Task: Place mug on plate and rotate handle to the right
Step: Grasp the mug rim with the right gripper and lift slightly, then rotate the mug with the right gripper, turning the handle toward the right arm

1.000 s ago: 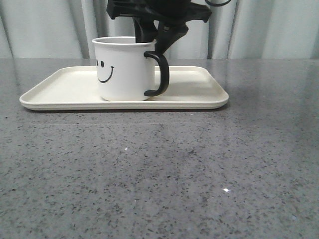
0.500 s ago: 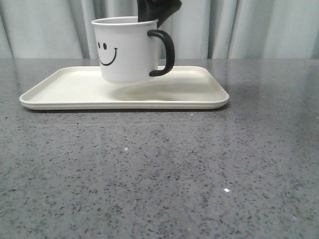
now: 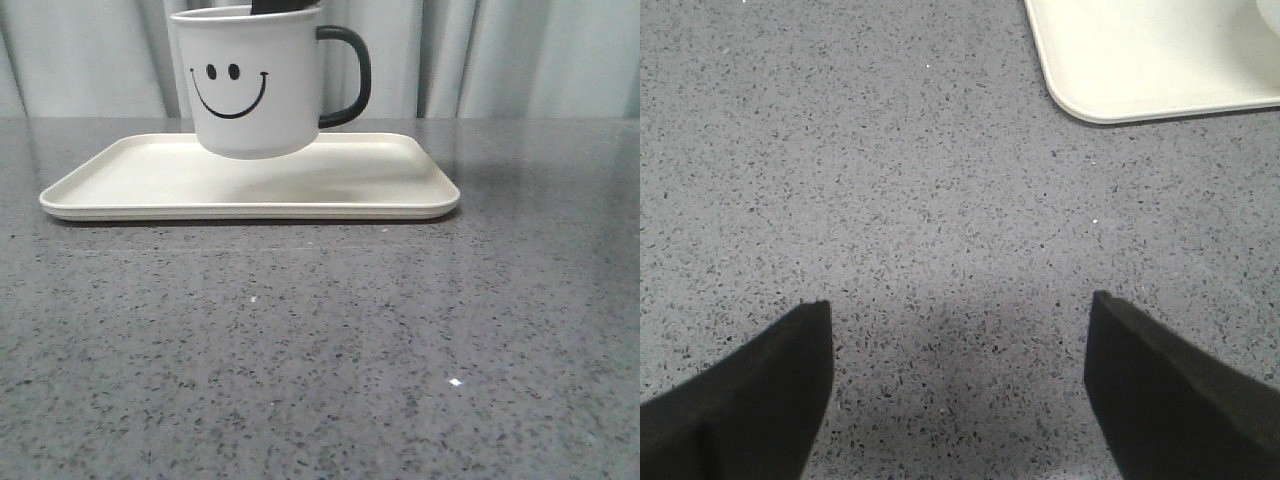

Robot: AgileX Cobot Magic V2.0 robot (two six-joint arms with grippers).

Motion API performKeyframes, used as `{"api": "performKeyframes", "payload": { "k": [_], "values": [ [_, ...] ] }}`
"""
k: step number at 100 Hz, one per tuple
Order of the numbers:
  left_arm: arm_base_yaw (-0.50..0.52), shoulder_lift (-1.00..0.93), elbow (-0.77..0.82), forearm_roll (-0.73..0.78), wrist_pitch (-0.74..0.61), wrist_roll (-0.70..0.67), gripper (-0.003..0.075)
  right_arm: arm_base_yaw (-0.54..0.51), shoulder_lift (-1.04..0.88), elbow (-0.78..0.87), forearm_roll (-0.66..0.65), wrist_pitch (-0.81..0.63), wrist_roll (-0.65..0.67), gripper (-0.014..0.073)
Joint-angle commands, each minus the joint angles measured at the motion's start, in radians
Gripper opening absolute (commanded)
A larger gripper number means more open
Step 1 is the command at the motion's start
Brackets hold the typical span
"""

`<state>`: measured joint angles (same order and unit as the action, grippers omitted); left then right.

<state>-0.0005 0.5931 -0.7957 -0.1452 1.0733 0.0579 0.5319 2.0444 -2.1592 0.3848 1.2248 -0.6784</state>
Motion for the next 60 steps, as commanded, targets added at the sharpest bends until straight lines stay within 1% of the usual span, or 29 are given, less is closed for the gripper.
{"api": "performKeyframes", "payload": {
  "k": [1,22,60],
  "values": [
    [0.001,0.003,-0.026,-0.012,-0.055,-0.009,0.0514,-0.020,-0.039,-0.073,0.069,0.011,-0.079,-0.0063],
    [0.001,0.003,-0.026,-0.012,-0.055,-0.009,0.0514,-0.027,0.001,-0.116,0.071,0.058,-0.179,-0.0063],
    [0.001,0.003,-0.026,-0.012,-0.055,-0.009,0.0514,-0.027,0.047,-0.119,0.079,0.015,-0.198,-0.0063]
  ]
}}
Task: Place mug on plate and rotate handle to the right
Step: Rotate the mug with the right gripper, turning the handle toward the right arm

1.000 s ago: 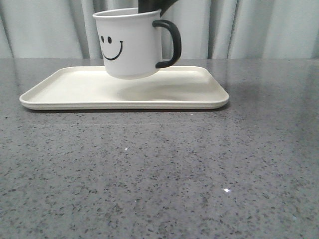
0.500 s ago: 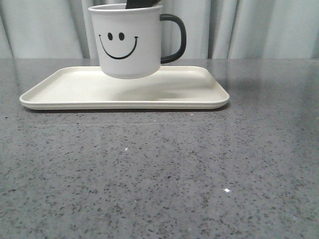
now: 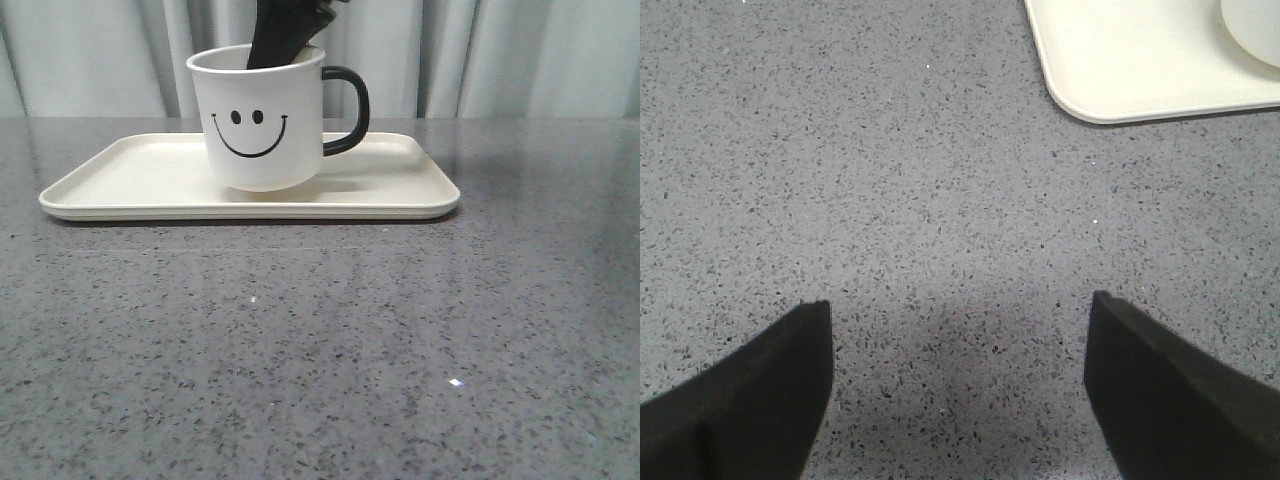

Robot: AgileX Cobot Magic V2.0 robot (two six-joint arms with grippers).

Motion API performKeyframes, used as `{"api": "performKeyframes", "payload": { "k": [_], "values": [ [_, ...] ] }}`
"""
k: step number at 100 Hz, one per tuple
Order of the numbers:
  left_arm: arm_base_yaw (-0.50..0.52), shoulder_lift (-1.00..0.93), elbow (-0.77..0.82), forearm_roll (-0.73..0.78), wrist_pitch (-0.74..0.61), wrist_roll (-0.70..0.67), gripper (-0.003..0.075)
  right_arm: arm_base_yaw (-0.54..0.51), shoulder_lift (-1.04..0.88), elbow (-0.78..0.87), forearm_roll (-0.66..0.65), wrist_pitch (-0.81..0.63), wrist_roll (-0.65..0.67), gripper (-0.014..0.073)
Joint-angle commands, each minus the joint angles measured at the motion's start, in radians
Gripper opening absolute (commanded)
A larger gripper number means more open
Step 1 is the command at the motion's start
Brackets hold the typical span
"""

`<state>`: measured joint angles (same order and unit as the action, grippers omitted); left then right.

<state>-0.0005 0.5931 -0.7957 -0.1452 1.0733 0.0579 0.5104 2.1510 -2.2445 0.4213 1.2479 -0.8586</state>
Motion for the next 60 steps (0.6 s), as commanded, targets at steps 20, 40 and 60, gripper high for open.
{"api": "performKeyframes", "payload": {
  "k": [20,40,60],
  "values": [
    [0.001,0.003,-0.026,-0.012,-0.055,-0.009,0.0514,-0.006,-0.049,-0.034,0.046,-0.018,-0.057,-0.0063],
    [0.001,0.003,-0.026,-0.012,-0.055,-0.009,0.0514,-0.006,-0.023,-0.032,0.063,-0.016,-0.060,-0.0063],
    [0.001,0.003,-0.026,-0.012,-0.053,-0.009,0.0514,-0.006,-0.004,-0.032,0.064,-0.017,-0.060,-0.0063]
  ]
}}
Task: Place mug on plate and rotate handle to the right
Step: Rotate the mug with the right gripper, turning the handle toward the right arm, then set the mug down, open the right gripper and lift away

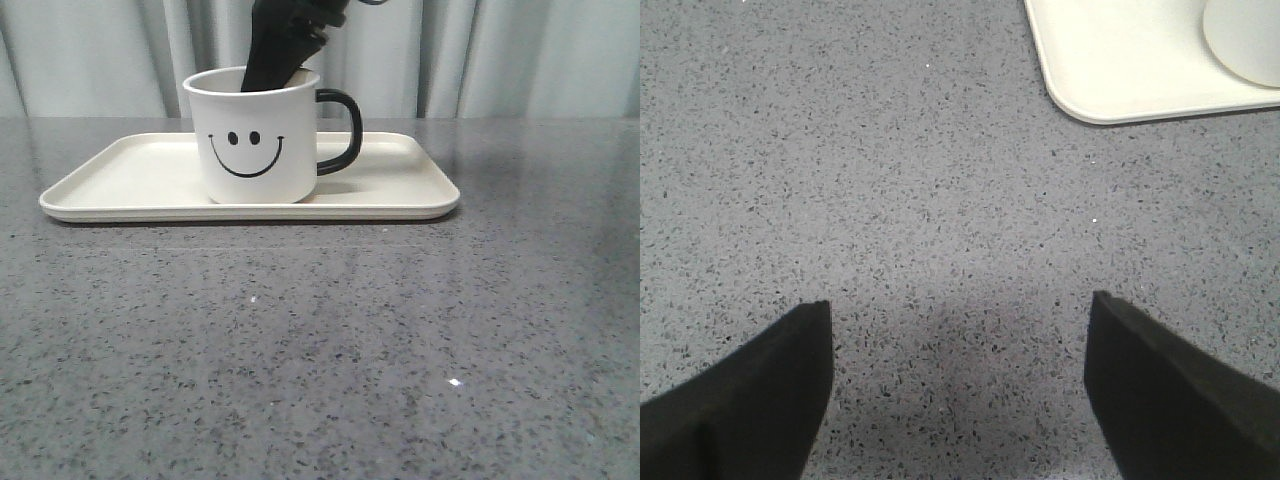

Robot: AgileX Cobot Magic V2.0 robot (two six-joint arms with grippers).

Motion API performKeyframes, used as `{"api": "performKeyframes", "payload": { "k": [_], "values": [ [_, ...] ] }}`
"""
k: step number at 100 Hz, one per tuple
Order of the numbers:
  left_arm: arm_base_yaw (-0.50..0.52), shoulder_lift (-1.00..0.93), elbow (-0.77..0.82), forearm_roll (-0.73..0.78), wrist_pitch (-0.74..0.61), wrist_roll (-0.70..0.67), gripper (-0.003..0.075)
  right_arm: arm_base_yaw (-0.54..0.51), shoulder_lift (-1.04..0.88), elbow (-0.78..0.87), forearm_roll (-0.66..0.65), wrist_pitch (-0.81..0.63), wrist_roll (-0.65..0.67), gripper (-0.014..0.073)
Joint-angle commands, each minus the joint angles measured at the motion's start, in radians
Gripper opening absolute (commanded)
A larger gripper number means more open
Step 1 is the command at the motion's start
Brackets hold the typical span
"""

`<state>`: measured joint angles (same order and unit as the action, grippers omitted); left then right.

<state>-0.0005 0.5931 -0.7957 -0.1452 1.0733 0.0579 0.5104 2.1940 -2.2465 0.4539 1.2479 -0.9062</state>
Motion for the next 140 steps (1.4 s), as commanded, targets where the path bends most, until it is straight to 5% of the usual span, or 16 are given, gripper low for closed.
{"api": "performKeyframes", "payload": {
  "k": [1,30,53,68,140],
  "values": [
    [0.001,0.003,-0.026,-0.012,-0.053,-0.009,0.0514,-0.006,-0.046,-0.030,0.032,-0.017,-0.012,-0.0063],
    [0.001,0.003,-0.026,-0.012,-0.053,-0.009,0.0514,-0.006,-0.044,-0.030,0.032,-0.025,-0.012,-0.0039],
    [0.001,0.003,-0.026,-0.012,-0.053,-0.009,0.0514,-0.006,-0.044,-0.030,0.032,-0.049,0.006,0.0291],
    [0.001,0.003,-0.026,-0.012,-0.051,-0.009,0.0514,-0.006,-0.045,-0.031,0.032,-0.097,0.041,0.0400],
    [0.001,0.003,-0.026,-0.012,-0.051,-0.009,0.0514,-0.089,-0.333,-0.035,0.026,-0.077,0.211,0.0430]
  ]
}}
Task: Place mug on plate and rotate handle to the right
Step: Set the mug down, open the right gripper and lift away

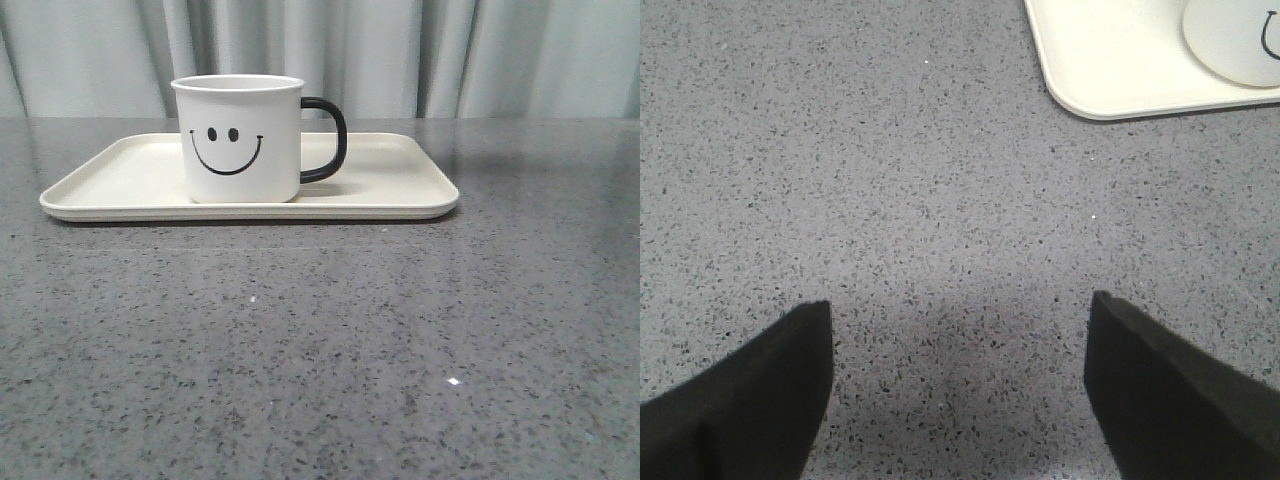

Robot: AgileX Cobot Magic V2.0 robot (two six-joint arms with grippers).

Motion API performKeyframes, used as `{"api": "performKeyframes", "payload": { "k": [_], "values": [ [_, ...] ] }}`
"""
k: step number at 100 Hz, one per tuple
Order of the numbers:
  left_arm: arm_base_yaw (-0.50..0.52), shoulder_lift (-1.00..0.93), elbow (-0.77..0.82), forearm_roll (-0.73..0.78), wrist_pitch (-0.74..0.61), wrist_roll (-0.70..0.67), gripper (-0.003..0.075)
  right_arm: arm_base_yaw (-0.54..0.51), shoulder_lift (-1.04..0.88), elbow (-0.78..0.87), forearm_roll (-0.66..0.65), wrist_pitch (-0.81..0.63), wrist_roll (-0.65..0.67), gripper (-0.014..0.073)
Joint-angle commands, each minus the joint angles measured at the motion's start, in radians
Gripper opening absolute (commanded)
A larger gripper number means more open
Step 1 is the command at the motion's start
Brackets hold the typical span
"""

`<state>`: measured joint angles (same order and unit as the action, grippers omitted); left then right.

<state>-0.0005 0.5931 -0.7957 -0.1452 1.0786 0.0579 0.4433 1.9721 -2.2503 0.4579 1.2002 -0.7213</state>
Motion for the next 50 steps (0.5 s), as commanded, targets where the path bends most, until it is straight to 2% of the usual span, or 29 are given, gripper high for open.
{"api": "performKeyframes", "payload": {
  "k": [1,21,39,50],
  "values": [
    [0.001,0.003,-0.026,-0.012,-0.057,-0.009,0.0514,-0.025,-0.120,-0.031,0.020,-0.030,0.030,0.0430],
    [0.001,0.003,-0.026,-0.012,-0.057,-0.009,0.0514,-0.057,-0.263,0.002,-0.045,-0.028,0.092,0.0430],
    [0.001,0.003,-0.026,-0.012,-0.057,-0.009,0.0514,-0.057,-0.414,0.139,-0.143,-0.053,0.095,0.0430],
    [0.001,0.003,-0.026,-0.012,-0.057,-0.009,0.0514,-0.057,-0.504,0.253,-0.208,-0.089,0.146,0.0430]
  ]
}}
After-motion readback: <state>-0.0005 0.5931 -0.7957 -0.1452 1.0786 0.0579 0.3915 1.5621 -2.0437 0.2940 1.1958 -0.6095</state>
